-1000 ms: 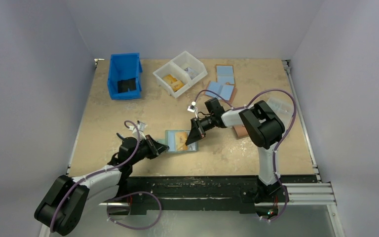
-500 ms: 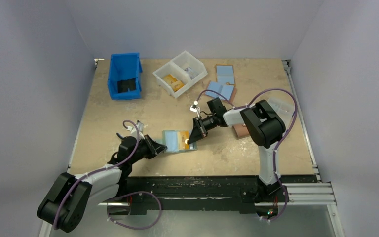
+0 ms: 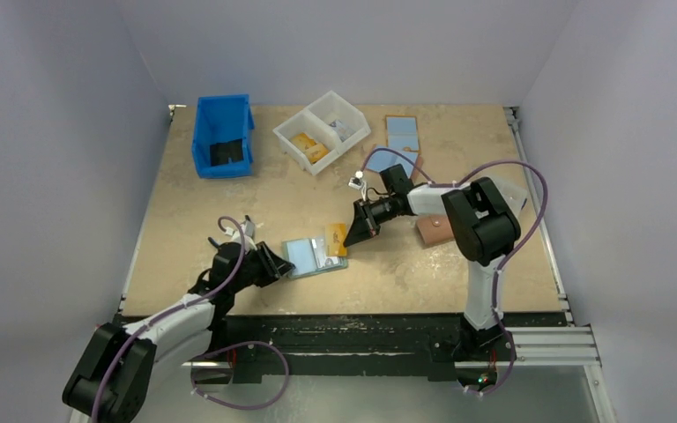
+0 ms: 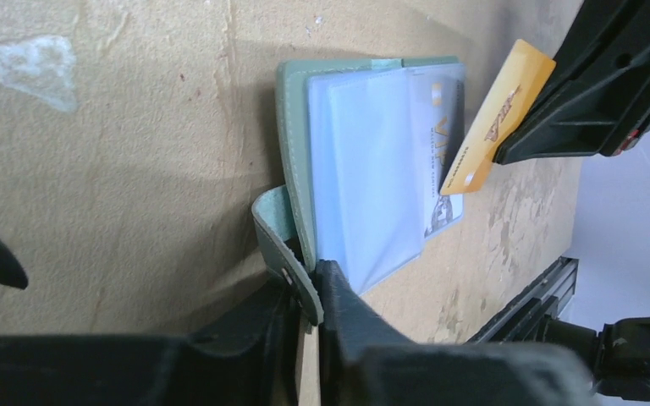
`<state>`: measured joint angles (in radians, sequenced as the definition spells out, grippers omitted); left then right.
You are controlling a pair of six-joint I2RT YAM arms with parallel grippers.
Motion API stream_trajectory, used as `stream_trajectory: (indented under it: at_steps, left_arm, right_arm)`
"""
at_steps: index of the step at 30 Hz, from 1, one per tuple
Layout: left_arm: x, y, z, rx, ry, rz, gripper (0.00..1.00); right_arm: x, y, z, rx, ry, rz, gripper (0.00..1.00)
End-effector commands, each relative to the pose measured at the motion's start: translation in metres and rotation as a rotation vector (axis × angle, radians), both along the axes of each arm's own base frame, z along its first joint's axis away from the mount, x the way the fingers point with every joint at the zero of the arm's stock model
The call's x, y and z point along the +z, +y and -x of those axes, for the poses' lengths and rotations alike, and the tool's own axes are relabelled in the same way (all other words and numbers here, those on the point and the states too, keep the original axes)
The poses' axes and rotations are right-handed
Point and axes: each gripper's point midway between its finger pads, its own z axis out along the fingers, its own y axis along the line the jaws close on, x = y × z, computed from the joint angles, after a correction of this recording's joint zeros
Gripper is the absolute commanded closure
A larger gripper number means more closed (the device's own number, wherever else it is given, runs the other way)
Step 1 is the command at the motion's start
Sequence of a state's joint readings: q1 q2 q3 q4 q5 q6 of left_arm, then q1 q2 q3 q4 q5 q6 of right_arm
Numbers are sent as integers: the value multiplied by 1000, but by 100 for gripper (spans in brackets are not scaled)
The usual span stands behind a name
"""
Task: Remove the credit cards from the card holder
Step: Remove the credit card from the card holder, then place the credit card in the storage box.
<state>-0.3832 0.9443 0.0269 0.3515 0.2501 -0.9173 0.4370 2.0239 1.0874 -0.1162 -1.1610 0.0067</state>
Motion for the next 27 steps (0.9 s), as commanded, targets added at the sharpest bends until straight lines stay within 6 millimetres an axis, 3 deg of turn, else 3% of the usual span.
stream_trajectory:
  at_steps: [1, 5, 11, 19, 27]
  left_arm:
    - [3, 15, -5, 32, 23, -111, 63]
    - [23, 23, -16, 79, -17, -144, 43]
    - [35, 26, -17, 103, 16, -158, 37]
    - [85, 31, -35, 175, -35, -153, 26]
    - [140, 18, -49, 128, -113, -123, 15]
  right_arm:
    - [25, -4, -20, 44, -246, 24, 100]
    - [43, -11, -26, 63, -347, 50, 100]
    - [65, -18, -35, 67, -469, 77, 100]
    - [91, -31, -52, 89, -595, 178, 100]
    - [140, -37, -76, 81, -719, 226, 100]
